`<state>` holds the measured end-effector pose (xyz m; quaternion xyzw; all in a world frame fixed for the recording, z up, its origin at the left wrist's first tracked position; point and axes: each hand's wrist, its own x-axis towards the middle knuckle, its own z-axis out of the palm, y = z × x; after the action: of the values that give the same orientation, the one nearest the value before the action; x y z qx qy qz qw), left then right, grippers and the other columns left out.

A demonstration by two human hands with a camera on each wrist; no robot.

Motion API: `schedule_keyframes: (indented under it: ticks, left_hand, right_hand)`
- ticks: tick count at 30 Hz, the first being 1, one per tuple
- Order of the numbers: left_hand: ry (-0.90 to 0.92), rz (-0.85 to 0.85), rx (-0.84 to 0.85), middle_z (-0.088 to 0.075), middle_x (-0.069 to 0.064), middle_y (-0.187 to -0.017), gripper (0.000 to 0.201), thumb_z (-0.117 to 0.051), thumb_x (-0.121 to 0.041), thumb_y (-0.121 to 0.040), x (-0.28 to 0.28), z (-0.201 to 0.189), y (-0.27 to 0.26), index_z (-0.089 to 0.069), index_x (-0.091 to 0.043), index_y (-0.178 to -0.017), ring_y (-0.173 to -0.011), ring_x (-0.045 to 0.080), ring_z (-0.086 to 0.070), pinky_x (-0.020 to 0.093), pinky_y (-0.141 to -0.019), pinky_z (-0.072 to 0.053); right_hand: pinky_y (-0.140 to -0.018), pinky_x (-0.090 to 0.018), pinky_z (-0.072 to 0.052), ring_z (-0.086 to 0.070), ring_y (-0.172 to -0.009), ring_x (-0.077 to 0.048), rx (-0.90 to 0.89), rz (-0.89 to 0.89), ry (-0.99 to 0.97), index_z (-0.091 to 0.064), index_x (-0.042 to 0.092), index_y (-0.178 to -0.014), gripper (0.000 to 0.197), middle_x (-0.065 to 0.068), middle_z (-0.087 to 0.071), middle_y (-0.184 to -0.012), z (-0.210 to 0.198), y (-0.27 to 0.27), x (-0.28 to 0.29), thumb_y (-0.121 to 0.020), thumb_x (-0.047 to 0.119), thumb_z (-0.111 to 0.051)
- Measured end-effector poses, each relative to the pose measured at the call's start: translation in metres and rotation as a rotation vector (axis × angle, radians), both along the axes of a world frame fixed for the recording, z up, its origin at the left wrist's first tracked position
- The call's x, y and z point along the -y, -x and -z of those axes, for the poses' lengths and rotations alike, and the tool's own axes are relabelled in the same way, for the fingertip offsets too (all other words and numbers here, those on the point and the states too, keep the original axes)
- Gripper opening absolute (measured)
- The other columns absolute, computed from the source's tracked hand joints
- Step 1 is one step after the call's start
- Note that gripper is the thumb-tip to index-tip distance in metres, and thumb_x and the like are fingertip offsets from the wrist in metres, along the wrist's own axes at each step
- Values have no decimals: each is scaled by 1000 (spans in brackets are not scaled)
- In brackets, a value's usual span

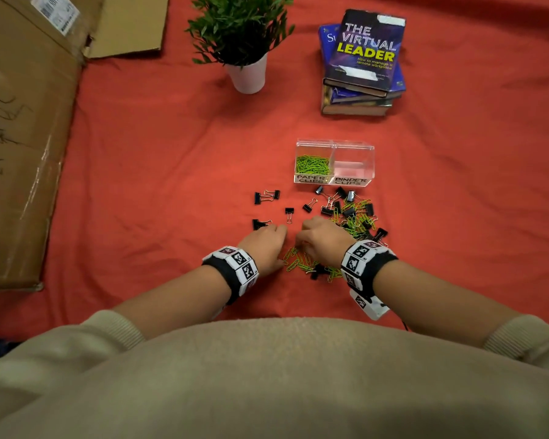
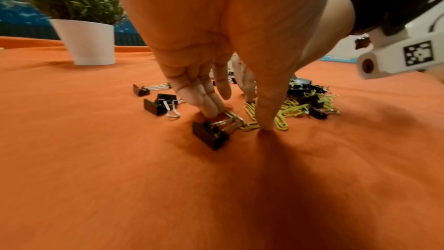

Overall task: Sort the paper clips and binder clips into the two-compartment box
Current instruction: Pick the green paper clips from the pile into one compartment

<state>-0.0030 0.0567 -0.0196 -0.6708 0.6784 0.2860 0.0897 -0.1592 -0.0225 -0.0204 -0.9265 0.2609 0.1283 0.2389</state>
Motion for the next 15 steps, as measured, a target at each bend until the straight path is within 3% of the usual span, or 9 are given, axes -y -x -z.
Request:
schedule_keyframes:
  ticks: [4, 10, 15]
  left_hand:
    - [26, 95, 22, -54, 13, -114, 38, -66, -17, -79, 2, -2, 8, -46, -8, -110, -107, 32, -54, 42, -88, -46]
    - [20, 131, 43, -59, 15, -110, 25, -51, -4, -82, 4, -4, 12, -49, -7, -106, -103, 35, -57, 43, -83, -47]
    - [13, 127, 70, -60, 15, -107, 26, -50, -5, -83, 3, -2, 12, -49, -9, -108, -99, 36, -59, 44, -78, -48]
  right_hand:
    - [-86, -37, -37, -50, -102, -30, -21, -19, -6, -64, 4, -105, 23, -14, -57, -105, 4, 2, -1, -85, 7, -52]
    - [-89, -29, -32, -48, -105, -26, -73, 31, -21, -57, 5, -103, 17, -11, -56, -108, 10, 1, -4, -88, 5, -50]
    - [-79, -28, -47, -60, -91, -20, 96, 406, -267, -60, 13, -96, 10, -3, -62, -96, -2, 7, 10, -91, 10, -52]
